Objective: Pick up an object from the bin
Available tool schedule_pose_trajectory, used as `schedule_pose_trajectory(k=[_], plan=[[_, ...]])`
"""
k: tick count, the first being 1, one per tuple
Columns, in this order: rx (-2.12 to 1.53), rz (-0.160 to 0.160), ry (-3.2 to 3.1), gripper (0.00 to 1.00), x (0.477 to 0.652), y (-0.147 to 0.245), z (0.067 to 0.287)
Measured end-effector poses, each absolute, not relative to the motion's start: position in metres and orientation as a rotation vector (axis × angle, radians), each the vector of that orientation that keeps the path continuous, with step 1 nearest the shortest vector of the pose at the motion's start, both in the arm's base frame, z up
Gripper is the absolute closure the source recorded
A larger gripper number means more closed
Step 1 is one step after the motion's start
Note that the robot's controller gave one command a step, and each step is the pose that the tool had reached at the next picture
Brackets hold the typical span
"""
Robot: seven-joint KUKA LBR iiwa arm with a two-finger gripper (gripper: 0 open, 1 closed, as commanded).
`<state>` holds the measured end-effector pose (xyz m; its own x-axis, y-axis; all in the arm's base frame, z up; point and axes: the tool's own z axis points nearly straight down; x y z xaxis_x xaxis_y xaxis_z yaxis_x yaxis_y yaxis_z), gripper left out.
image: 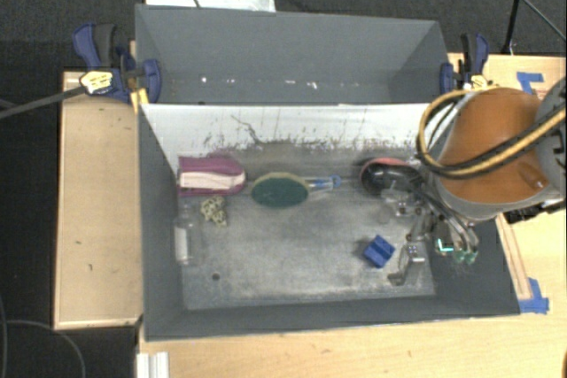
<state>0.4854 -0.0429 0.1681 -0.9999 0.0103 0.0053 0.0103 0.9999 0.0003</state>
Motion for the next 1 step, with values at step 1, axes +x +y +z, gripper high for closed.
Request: schedule_pose_trajectory(k=[1], plan=[[0.207,-0.001,-3.131,0.00,0.5007,-0.0665,0.0682]])
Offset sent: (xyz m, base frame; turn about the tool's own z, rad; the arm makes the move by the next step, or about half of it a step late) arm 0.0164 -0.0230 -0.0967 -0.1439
